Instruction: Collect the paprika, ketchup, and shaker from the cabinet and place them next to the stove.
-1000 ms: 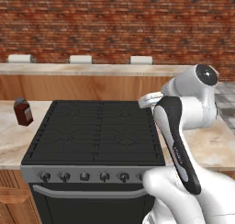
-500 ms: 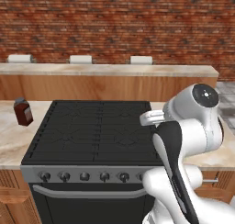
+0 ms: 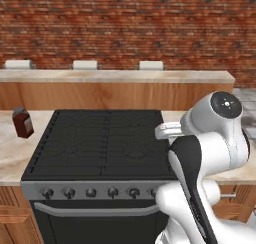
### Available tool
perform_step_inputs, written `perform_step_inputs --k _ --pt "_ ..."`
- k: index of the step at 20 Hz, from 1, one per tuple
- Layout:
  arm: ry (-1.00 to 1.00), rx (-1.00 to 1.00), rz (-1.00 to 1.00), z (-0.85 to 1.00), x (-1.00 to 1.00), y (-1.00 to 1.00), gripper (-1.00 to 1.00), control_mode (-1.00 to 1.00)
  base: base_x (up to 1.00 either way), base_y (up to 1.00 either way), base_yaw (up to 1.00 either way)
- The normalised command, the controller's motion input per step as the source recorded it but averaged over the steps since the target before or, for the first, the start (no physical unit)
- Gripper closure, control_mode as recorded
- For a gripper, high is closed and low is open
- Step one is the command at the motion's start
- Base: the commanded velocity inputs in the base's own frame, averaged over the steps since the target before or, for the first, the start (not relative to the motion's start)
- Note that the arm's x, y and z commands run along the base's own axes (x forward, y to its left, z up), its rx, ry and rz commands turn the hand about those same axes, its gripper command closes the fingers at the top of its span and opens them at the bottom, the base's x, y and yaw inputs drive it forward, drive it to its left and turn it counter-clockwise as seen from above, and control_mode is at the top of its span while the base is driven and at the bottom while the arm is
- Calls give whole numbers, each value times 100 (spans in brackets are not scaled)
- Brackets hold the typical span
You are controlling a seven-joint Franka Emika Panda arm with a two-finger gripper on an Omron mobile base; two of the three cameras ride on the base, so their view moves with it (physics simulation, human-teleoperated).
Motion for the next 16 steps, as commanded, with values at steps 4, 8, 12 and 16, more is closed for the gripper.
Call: perform_step_inputs --k 4,8,12,16 --pt "0 0 0 0 0 0 -100 100 -55 -5 -43" --pt "0 0 0 0 0 0 -100 100 -48 0 -53" --pt "0 0 0 0 0 0 -100 100 -41 0 -59" --pt "0 0 0 0 0 0 -100 100 -25 0 -62"
